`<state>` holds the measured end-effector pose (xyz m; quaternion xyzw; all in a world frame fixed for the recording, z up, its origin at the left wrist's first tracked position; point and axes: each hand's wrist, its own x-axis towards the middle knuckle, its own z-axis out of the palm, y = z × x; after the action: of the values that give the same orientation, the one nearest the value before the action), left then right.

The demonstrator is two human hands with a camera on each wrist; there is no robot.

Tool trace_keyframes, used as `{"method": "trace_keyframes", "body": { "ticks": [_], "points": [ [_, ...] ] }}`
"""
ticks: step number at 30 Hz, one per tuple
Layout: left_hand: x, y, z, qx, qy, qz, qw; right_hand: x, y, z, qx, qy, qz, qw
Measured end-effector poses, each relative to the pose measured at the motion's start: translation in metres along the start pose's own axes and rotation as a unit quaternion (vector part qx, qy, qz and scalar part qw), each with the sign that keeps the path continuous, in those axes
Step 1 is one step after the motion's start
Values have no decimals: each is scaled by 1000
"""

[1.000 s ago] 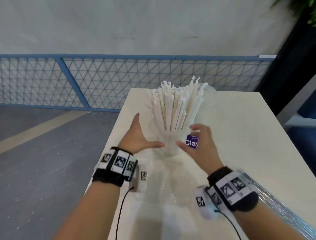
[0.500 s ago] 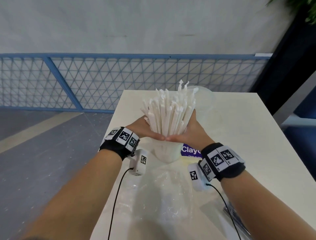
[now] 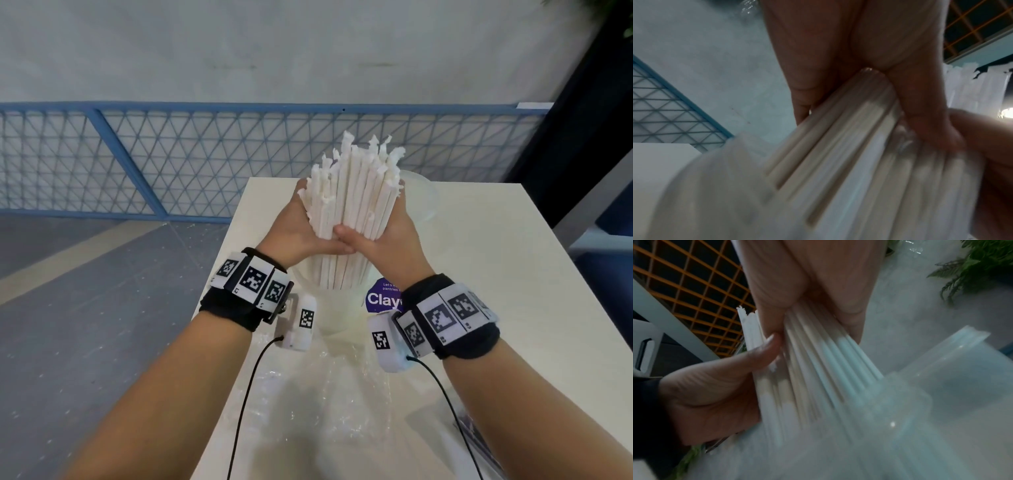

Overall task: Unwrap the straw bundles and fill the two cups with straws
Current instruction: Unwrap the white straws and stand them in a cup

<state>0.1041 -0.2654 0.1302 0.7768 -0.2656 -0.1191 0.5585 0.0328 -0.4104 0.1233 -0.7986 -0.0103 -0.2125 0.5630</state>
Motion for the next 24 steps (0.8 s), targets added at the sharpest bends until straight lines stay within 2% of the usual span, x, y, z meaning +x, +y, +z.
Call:
{"method": "trace_keyframes", "body": {
  "ticks": [2,5,8,11,14,17,19,21,24],
  "points": [
    [-4,-3,-5,-18,-22,10,1000,-1,-3,-3,23,-37,-9,999],
    [-14,-15,-10,11,-69,-2,998,-9,9,-8,22,-94,-3,995],
    [-24,-31,-19,-38,-95,-64,993,-19,21,-11,20,-139,80,987],
    [-28,-41,-21,-61,-101,-98,988,-22,30,-10,14,-167,119,979],
    [-22,-40,-14,-17,-134,-112,984,-17,34,0,-21,-160,116,980],
    [-14,-39,-6,53,-124,-96,986,-10,34,12,-58,-161,103,980],
    [-8,-43,-2,86,-101,-86,987,-6,32,16,-61,-124,107,985],
    [-6,-38,0,65,-56,-75,994,-5,29,17,-47,-72,100,991],
    [-7,-29,-2,-12,-1,-48,999,-4,20,13,9,-35,71,997]
  ]
}}
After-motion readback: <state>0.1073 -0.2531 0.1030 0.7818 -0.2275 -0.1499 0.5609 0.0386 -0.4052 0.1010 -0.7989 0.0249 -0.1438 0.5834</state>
